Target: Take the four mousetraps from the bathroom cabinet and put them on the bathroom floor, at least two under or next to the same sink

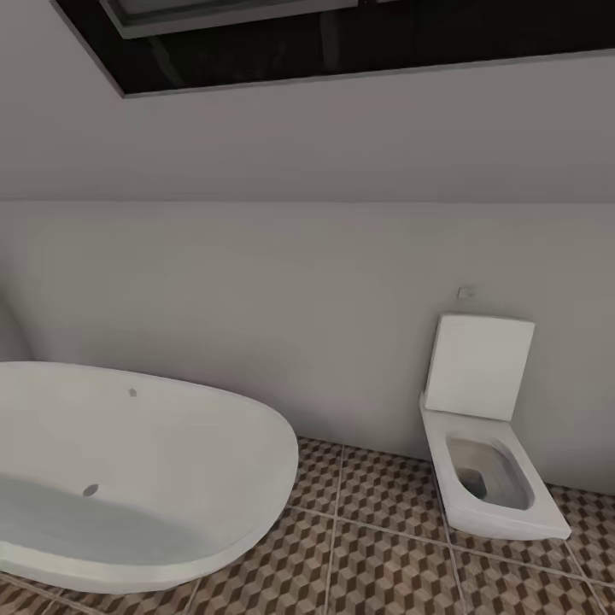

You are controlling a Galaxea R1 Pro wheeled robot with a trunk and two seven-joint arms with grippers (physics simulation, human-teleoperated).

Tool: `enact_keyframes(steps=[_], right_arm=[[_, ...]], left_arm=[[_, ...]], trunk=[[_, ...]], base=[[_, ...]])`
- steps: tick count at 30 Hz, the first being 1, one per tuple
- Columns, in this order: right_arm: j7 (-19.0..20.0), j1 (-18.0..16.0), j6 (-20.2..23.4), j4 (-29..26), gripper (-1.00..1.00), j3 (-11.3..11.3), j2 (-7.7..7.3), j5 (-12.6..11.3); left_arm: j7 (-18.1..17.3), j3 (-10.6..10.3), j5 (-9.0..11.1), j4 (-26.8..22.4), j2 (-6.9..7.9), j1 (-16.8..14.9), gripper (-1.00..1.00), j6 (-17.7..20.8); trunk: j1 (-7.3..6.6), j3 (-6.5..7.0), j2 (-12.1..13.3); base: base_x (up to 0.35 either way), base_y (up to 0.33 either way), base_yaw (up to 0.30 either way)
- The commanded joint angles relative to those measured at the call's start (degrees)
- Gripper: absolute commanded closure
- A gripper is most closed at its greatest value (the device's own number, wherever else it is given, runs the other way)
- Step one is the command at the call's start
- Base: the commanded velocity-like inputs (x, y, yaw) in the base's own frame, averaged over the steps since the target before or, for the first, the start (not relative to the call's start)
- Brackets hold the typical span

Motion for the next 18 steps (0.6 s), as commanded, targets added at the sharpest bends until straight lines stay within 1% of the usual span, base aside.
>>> enact_keyframes(steps=[1, 2, 3, 8, 12, 18], right_arm=[[0.09, -0.34, -0.09, -0.33, -1.00, 0.33, 0.33, 0.26], [0.09, -0.44, -0.09, -0.66, -1.00, 0.43, 0.65, 0.26], [0.09, -0.44, -0.09, -0.79, -1.00, 0.43, 0.98, 0.26], [0.09, -0.51, -0.09, -0.82, -1.00, 0.43, 1.22, 0.26], [0.09, -1.16, -0.73, -1.45, -1.00, 0.50, 2.38, 0.29], [0.09, -1.42, -2.04, -1.76, -1.00, 0.54, 2.67, 0.31]], left_arm=[[-0.33, 0.18, 0.09, -0.18, -0.33, -0.28, -1.00, -0.21], [-0.44, 0.18, 0.09, -0.18, -0.65, -0.29, -1.00, -0.20], [-0.44, 0.18, 0.09, -0.18, -0.66, -0.29, -1.00, -0.19], [-0.44, 0.18, 0.09, -0.18, -0.64, -0.31, -1.00, -0.21], [-0.44, 0.18, 0.09, -0.18, -0.62, -0.33, -1.00, -0.26], [-0.44, 0.18, 0.09, -0.19, -0.65, -0.35, -1.00, -0.32]], trunk=[[0.00, -0.03, -0.03], [0.00, -0.03, -0.03], [0.00, -0.03, -0.03], [0.00, -0.03, -0.03], [0.00, -0.03, -0.03], [0.00, -0.03, -0.03]], base=[[0.000, 0.000, 0.000], [0.000, 0.000, 0.000], [0.000, 0.000, 0.000], [0.000, 0.000, 0.000], [0.000, 0.000, 0.000], [0.000, 0.000, 0.000]])
